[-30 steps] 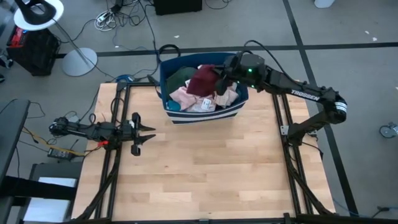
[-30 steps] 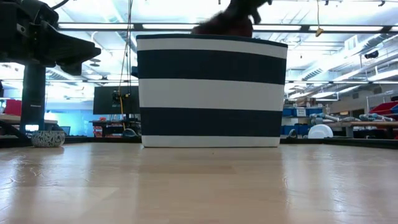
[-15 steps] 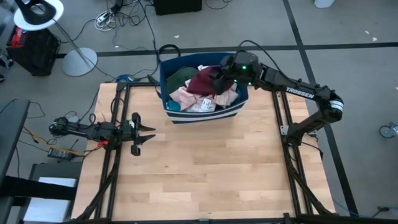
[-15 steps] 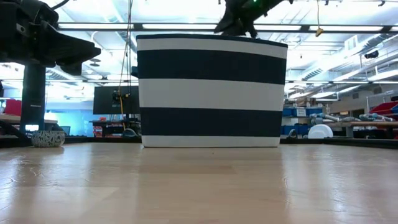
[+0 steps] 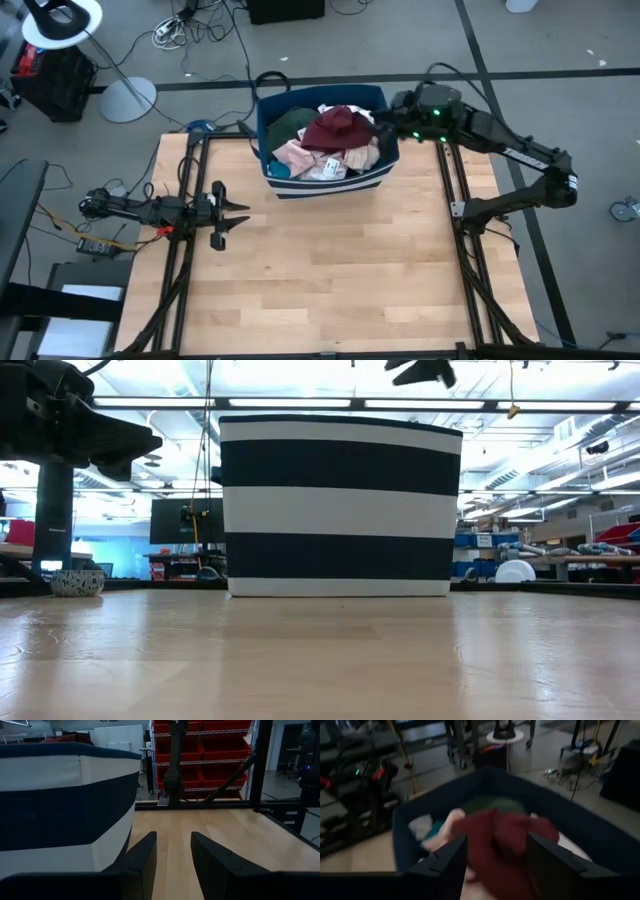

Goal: Sort clothes
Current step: Return to Home Position

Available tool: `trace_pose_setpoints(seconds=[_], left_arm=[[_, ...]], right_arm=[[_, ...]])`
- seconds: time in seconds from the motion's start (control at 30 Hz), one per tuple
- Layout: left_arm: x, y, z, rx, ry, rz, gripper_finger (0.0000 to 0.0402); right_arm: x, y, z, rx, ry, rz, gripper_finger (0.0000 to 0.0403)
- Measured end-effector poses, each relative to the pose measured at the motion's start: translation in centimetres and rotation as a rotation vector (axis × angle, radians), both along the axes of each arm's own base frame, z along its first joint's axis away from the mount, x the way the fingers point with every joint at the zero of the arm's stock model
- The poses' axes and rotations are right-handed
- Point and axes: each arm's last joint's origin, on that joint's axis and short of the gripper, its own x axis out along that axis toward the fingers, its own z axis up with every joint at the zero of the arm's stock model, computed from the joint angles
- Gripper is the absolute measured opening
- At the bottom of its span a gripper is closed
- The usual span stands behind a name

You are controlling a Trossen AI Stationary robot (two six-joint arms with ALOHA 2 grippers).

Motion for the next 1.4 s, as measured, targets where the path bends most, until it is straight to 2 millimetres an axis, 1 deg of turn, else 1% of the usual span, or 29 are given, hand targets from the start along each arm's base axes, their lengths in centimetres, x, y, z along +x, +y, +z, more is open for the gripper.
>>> trace_pose_setpoints(seconds=[0.13,0.2,0.33,0.47,0.53,0.67,0.8,0.9,1.03,1.1,1.2,1.4], left_arm=[[0.0,0.0,0.0,0.0,-0.001,0.0,0.0127],[0.0,0.0,0.0,0.0,-0.001,0.0,0.0127],[0.0,0.0,0.0,-0.001,-0.001,0.0,0.0127],[0.0,0.0,0.0,-0.001,-0.002,0.0,0.0127],[0.0,0.0,0.0,-0.001,-0.002,0.0,0.0127],[0.0,0.0,0.0,-0.001,-0.002,0.0,0.0127],[0.0,0.0,0.0,-0.001,-0.002,0.001,0.0127],[0.0,0.0,0.0,-0.001,-0.003,0.001,0.0127],[0.0,0.0,0.0,-0.001,-0.003,0.001,0.0127],[0.0,0.0,0.0,-0.001,-0.003,0.001,0.0127],[0.0,0.0,0.0,-0.001,-0.003,0.001,0.0127],[0.0,0.0,0.0,-0.001,-0.002,0.001,0.0127]], right_arm=[[-2.0,2.1,0.2,0.038,0.053,0.05,0.0193],[-2.9,3.2,0.1,0.057,0.052,0.08,0.019],[-4.5,5.4,-1.4,0.065,0.008,0.112,0.0186],[-5.2,7.1,-4.6,0.088,-0.028,0.132,0.0185],[-5.1,7.8,-6.5,0.09,-0.033,0.167,0.0186],[-4.7,8.8,-11.0,0.081,0.021,0.229,0.0187],[-4.4,9.5,-15.6,0.093,0.08,0.25,0.0186],[-4.4,9.7,-18.4,0.097,0.043,0.212,0.0187],[-5.0,9.6,-21.9,0.124,0.05,0.158,0.0188],[-5.3,9.5,-23.1,0.167,0.026,0.136,0.0188],[-5.9,9.5,-24.6,0.16,0.004,0.142,0.0187],[-7.6,9.2,-25.9,0.144,-0.085,0.159,0.0189]])
